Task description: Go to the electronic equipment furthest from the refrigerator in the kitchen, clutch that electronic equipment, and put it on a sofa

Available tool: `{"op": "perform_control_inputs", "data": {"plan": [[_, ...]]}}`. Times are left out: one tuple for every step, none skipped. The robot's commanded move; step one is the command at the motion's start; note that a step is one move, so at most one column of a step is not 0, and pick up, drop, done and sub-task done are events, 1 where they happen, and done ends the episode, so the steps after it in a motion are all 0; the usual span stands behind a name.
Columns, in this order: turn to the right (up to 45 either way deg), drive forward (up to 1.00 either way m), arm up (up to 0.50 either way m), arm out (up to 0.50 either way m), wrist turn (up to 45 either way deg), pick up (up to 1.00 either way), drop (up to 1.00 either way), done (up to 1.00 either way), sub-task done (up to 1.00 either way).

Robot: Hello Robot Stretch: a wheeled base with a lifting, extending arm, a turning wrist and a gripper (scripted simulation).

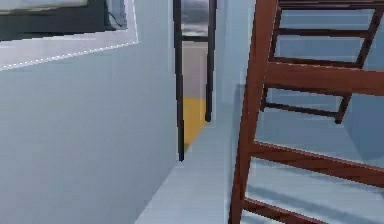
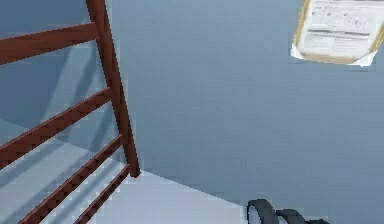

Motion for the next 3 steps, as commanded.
{"op": "perform_control_inputs", "data": {"plan": [[0.0, 0.35, 0.00, 0.00, 0.0, 0.00, 0.00, 0.00, 0.00], [0.0, 0.50, 0.00, 0.00, 0.0, 0.00, 0.00, 0.00, 0.00], [9.0, 0.00, 0.00, 0.00, 0.0, 0.00, 0.00, 0.00, 0.00]]}}
